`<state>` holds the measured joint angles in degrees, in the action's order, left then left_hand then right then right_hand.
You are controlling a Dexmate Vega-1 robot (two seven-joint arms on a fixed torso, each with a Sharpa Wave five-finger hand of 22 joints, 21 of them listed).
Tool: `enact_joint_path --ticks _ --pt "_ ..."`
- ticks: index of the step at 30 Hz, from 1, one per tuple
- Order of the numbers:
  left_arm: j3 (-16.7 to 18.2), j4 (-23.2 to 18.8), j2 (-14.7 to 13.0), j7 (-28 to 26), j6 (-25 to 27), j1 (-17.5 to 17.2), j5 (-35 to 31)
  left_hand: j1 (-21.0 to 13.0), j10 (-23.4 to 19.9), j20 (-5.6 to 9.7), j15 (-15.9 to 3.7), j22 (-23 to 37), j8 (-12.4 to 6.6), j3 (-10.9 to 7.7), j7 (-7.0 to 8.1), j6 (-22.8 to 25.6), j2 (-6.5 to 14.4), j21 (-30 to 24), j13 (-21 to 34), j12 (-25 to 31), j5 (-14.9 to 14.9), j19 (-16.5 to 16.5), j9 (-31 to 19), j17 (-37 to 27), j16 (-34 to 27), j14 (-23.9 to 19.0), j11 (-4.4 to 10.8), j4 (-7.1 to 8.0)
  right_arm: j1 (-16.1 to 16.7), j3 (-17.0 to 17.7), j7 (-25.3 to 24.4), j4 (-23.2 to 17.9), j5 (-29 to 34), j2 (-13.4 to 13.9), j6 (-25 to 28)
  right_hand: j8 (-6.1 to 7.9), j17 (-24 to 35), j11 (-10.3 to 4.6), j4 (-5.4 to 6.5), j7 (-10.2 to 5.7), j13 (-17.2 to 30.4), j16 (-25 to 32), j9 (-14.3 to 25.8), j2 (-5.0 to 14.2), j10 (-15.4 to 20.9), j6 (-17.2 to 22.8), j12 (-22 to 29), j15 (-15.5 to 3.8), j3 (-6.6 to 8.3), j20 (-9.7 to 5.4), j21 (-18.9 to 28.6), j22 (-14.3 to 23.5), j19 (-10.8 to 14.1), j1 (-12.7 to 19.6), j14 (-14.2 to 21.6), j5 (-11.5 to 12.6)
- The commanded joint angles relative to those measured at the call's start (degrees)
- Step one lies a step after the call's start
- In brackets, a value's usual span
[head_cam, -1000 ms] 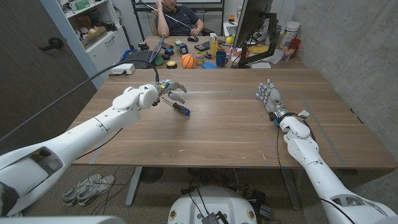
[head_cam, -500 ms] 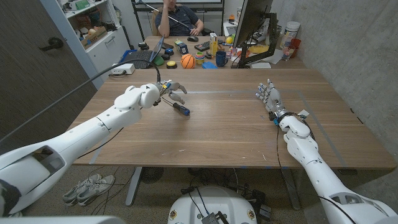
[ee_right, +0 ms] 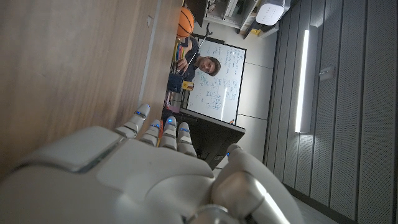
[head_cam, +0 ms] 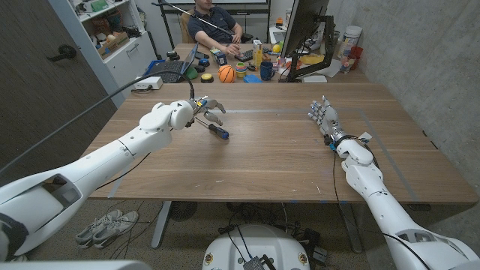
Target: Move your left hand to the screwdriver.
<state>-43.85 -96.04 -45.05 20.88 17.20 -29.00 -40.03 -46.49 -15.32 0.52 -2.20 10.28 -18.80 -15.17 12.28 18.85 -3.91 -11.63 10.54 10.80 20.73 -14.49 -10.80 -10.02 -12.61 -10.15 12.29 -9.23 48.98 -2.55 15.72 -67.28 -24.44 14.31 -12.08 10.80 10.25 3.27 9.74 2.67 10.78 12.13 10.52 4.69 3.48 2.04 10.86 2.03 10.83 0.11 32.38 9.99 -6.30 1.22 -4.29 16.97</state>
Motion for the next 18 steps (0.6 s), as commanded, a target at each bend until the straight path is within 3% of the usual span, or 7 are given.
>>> enact_joint_path --ticks 1,18 --pt "-0.4 1.3 0.7 -0.1 -1.3 0.8 0.6 -0.7 0.0 0.62 -8.56 0.1 0.10 -0.15 -0.02 0.3 0.2 0.0 0.2 -0.1 -0.4 -0.3 -0.2 -0.1 0.4 -0.5 -0.03 0.15 -1.3 -0.2 0.7 2.2 0.3 -0.4 -0.1 0.00 0.1 0.42 0.04 0.49 0.1 0.0 0.2 2.29 0.1 -0.3 0.2 0.07 -0.20 0.02 -0.4 0.1 0.3 -0.1 0.2 0.1" --pt "-1.1 3.8 1.4 0.2 -2.4 2.0 1.6 -0.8 0.6 2.66 -8.68 0.2 1.07 0.02 -0.17 -0.6 0.1 0.0 0.3 -0.5 -0.9 -0.4 -0.3 -0.1 0.7 -0.6 -0.05 0.68 -3.4 -0.5 0.9 5.2 1.0 -1.2 -0.3 -0.03 0.1 0.31 0.02 0.52 0.1 -0.1 0.2 2.38 0.1 -0.5 0.1 0.08 -0.33 0.01 -0.7 0.1 0.3 -0.1 0.1 0.1"
